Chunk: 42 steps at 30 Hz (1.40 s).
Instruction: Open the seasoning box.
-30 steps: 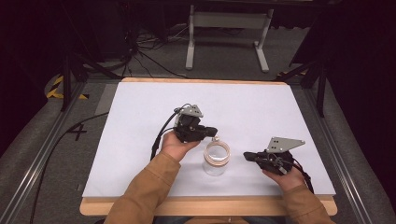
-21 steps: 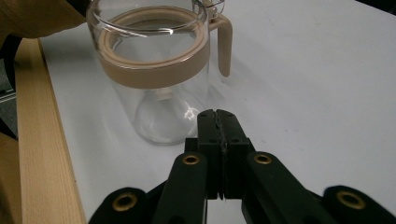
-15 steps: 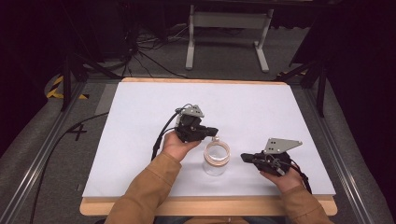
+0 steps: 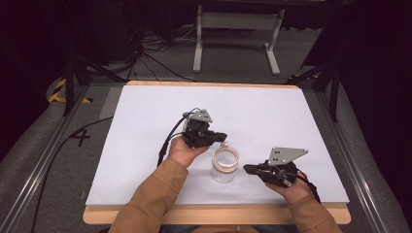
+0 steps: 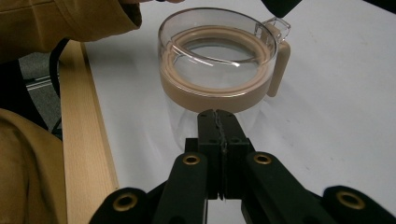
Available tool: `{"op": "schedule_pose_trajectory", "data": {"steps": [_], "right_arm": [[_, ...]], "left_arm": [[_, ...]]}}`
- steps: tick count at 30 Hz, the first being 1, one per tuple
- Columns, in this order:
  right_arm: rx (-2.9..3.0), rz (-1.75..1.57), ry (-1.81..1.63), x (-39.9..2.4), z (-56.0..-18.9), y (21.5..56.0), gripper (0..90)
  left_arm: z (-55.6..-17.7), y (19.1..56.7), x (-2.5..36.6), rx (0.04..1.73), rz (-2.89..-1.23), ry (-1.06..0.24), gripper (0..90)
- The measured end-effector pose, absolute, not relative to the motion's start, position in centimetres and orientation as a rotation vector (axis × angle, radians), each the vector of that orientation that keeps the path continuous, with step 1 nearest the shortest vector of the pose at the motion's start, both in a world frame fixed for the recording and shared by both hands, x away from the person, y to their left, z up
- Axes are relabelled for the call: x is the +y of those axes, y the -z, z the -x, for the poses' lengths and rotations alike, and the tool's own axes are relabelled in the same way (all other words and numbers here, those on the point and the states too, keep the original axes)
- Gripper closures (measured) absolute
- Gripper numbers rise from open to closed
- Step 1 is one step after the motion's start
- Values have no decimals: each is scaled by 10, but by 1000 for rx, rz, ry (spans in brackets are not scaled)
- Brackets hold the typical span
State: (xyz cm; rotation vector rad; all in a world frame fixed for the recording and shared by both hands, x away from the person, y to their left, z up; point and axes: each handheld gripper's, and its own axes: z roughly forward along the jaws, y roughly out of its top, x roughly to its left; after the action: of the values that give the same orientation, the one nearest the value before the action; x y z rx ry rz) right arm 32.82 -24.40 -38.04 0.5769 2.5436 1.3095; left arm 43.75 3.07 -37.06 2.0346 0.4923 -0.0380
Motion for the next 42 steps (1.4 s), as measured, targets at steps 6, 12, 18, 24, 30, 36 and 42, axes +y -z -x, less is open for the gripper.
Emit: {"op": "schedule_pose_trajectory", "data": {"steps": [6, 12, 18, 24, 30, 36, 42], "right_arm": [[2566, -557, -1312, -236, -325, 381, 896], [2572, -543, -1320, -231, -323, 380, 896], [2580, -543, -1326, -227, -322, 381, 896], [2558, -554, -1352, -226, -323, 378, 896], [2547, -568, -1363, -221, -324, 379, 896], [2529, -581, -1385, -222, -325, 377, 896], [2523, -589, -1389, -221, -326, 377, 896]], "left_arm": [[-436, 370, 30, 492, -2037, 27, 896], [-437, 371, 30, 489, -2033, 32, 897], [-438, 371, 30, 495, -2037, 28, 897], [-438, 372, 29, 500, -2033, 36, 897], [-438, 372, 29, 500, -2036, 33, 896], [-438, 372, 29, 502, -2036, 37, 896], [-438, 371, 29, 503, -2040, 16, 893]]}}
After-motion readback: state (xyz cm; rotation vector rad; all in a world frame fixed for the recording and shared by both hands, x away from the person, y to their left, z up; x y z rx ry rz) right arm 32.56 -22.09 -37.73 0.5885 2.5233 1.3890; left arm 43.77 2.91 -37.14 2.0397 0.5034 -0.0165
